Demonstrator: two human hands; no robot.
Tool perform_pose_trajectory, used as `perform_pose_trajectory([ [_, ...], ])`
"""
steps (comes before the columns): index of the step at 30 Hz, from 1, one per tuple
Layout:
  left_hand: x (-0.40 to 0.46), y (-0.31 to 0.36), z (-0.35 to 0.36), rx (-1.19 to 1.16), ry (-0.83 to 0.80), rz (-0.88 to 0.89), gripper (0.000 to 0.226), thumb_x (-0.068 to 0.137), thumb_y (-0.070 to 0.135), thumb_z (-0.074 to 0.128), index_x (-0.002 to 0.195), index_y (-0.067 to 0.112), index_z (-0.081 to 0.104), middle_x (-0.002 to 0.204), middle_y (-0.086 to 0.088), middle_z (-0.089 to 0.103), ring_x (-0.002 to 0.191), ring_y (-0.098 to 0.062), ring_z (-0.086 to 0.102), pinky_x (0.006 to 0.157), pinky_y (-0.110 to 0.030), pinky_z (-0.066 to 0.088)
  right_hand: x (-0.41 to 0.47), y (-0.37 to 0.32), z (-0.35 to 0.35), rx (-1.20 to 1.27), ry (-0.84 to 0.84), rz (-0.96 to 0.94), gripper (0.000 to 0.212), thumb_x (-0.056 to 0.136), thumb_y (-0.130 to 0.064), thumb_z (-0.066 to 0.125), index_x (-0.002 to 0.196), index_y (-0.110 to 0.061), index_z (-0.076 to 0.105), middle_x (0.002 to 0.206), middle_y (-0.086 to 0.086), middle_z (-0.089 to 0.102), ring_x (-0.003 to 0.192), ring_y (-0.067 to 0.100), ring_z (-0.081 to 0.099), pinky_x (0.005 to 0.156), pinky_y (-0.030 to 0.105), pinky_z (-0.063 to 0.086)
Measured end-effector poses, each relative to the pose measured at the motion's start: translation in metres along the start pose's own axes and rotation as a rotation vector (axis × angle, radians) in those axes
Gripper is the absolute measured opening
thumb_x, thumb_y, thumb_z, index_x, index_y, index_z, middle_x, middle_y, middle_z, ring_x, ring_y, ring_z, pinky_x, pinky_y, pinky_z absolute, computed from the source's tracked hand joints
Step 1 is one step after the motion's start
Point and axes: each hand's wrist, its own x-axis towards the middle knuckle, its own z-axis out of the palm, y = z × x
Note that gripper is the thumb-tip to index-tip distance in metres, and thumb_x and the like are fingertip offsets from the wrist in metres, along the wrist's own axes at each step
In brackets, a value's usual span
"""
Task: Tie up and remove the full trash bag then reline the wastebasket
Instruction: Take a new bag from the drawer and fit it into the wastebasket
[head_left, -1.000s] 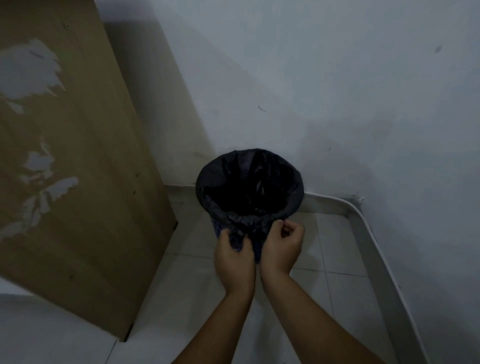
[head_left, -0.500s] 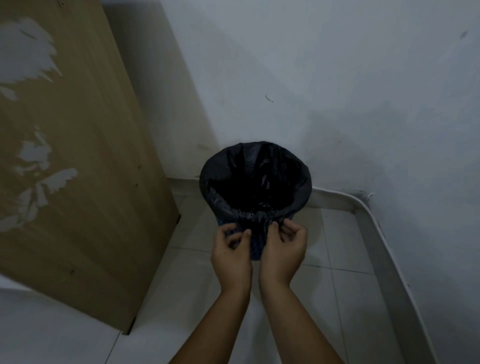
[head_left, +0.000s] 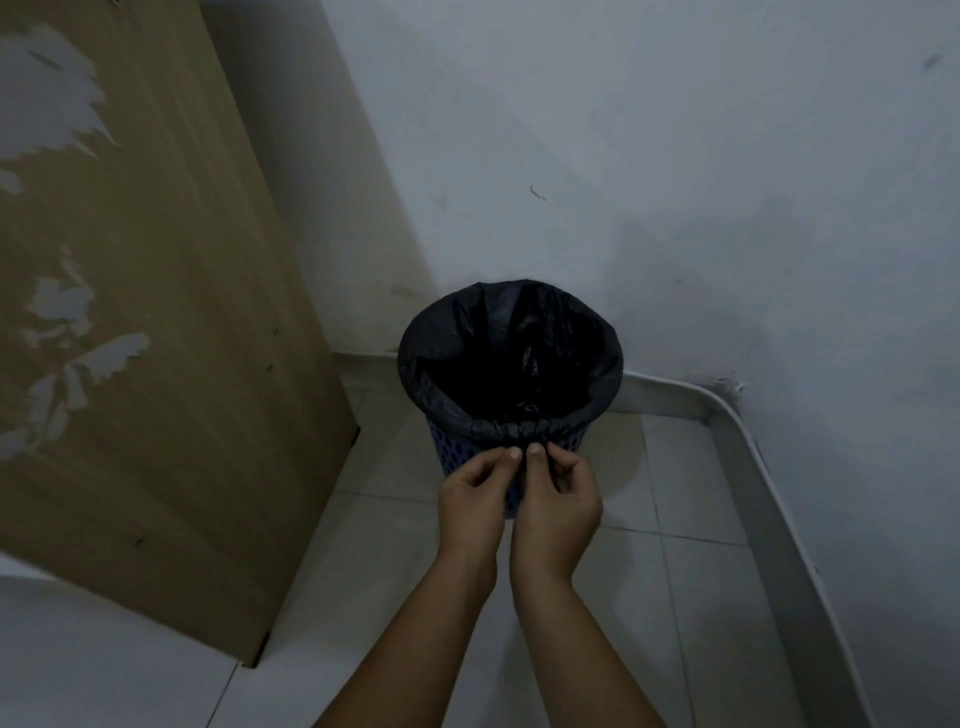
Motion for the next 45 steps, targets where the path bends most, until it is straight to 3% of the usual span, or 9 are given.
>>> perform_pose_trajectory([
  [7,0.010,0.009,0.003,-0.054,0.058,-0.191,0.040,0.094,0.050,0.074,0.089,0.011,0.081,0.090,-0.006,0.081,0.090,-0.023,0.075,0.075,-0.035,0.057,0.005,-0.003,0.002,0.065,0.045,0.000,0.010,0.098,-0.014,0.076,0.098,-0.017,0.066,0.094,0.008,0.075,0.082,0.018,0.076,0.074,0.033,0.063],
  [12,0.009,0.011,0.004,-0.161,0.040,-0.250,0.025,0.091,0.029,0.081,0.095,0.004,0.078,0.093,-0.005,0.082,0.085,-0.015,0.076,0.066,-0.025,0.056,0.008,-0.006,0.000,0.125,0.024,0.069,0.005,0.097,-0.009,0.075,0.097,-0.012,0.072,0.089,0.006,0.079,0.076,0.013,0.076,0.071,0.028,0.061],
  [20,0.007,0.012,0.009,0.108,0.045,-0.096,0.030,0.104,0.023,0.065,0.091,-0.002,0.074,0.088,-0.017,0.076,0.081,-0.020,0.070,0.074,-0.032,0.058,0.004,-0.002,-0.001,0.112,0.025,0.100,0.008,0.097,-0.012,0.075,0.100,-0.019,0.078,0.096,0.001,0.081,0.090,0.018,0.079,0.082,0.038,0.065],
  [23,0.009,0.013,0.011,0.145,0.038,-0.120,0.032,0.106,0.019,0.060,0.079,0.002,0.065,0.070,-0.013,0.063,0.069,-0.020,0.062,0.059,-0.027,0.052,0.000,0.000,-0.003,0.036,0.002,0.053,0.012,0.095,-0.017,0.077,0.105,-0.023,0.077,0.099,-0.003,0.080,0.092,0.012,0.077,0.082,0.036,0.065],
  [30,0.008,0.011,0.009,-0.073,0.045,-0.226,0.015,0.092,0.011,0.079,0.079,0.004,0.076,0.062,-0.001,0.069,0.054,-0.009,0.063,0.045,-0.015,0.045,-0.001,0.001,-0.008,0.064,-0.008,0.015,0.009,0.099,-0.015,0.075,0.105,-0.019,0.079,0.101,-0.002,0.081,0.097,0.009,0.077,0.084,0.026,0.062],
  [34,0.010,0.007,0.011,-0.030,0.136,-0.142,0.021,0.086,0.014,0.086,0.090,-0.003,0.075,0.082,-0.011,0.078,0.074,-0.018,0.072,0.060,-0.023,0.057,0.003,0.000,-0.008,0.068,0.006,-0.015,0.012,0.098,-0.011,0.076,0.109,-0.016,0.073,0.098,0.000,0.079,0.091,0.011,0.077,0.076,0.020,0.060],
  [37,0.012,0.004,0.011,0.052,0.146,-0.087,0.017,0.086,0.017,0.086,0.086,0.002,0.077,0.084,-0.010,0.079,0.082,-0.022,0.076,0.072,-0.032,0.062,0.006,0.002,-0.007,0.084,0.026,0.019,0.019,0.097,-0.014,0.077,0.115,-0.017,0.072,0.101,0.002,0.079,0.093,0.012,0.078,0.080,0.024,0.063],
  [40,0.008,0.005,0.012,-0.020,0.150,-0.109,0.014,0.087,0.012,0.085,0.089,0.001,0.078,0.084,-0.009,0.080,0.069,-0.009,0.074,0.061,-0.019,0.056,0.009,0.005,-0.006,0.078,0.014,0.080,0.015,0.098,-0.016,0.076,0.113,-0.017,0.080,0.102,0.000,0.081,0.094,0.014,0.079,0.087,0.035,0.066],
  [45,0.001,0.001,0.018,-0.104,0.198,-0.097,0.019,0.085,0.006,0.086,0.097,0.004,0.071,0.081,-0.002,0.078,0.062,-0.003,0.072,0.055,-0.016,0.054,0.014,0.008,-0.004,0.038,0.005,0.106,0.013,0.100,-0.019,0.072,0.110,-0.017,0.081,0.100,-0.001,0.081,0.095,0.017,0.078,0.090,0.044,0.065],
])
